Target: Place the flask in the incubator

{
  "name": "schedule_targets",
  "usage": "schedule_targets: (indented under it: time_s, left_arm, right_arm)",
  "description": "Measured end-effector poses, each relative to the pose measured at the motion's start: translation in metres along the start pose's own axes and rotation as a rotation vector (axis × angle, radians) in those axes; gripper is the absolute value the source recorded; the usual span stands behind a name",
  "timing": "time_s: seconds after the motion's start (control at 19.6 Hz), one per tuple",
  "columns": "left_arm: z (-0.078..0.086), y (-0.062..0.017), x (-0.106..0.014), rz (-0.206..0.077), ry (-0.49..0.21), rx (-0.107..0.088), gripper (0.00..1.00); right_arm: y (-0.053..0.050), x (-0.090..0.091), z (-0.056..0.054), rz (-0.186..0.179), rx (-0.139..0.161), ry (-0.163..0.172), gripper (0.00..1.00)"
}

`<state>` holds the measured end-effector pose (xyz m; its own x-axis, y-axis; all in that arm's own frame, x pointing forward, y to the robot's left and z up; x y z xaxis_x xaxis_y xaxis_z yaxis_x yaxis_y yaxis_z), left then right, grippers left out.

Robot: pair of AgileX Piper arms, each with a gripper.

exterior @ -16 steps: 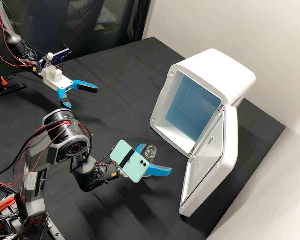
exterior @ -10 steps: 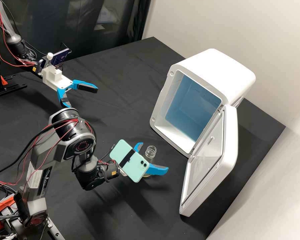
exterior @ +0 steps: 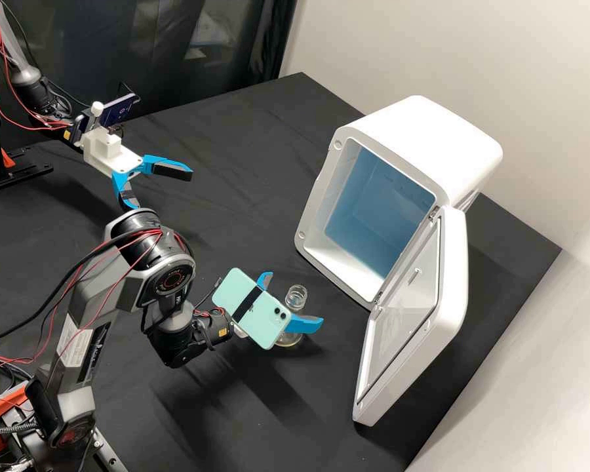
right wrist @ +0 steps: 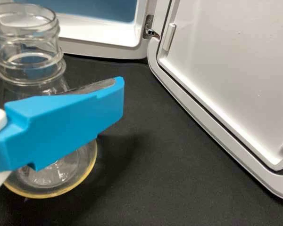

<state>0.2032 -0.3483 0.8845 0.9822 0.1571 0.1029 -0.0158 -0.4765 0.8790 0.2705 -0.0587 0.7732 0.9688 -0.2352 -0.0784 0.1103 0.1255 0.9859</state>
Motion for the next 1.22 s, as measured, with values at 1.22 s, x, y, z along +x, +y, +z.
schedule_targets:
  time_s: [1.22]
  left_arm:
    - [0.0000, 0.0000, 0.0000, 0.000, 0.000, 0.000, 1.00]
  right_arm:
    - [0.0031, 0.0008, 0.0077, 0.016, 0.074, -0.025, 0.00]
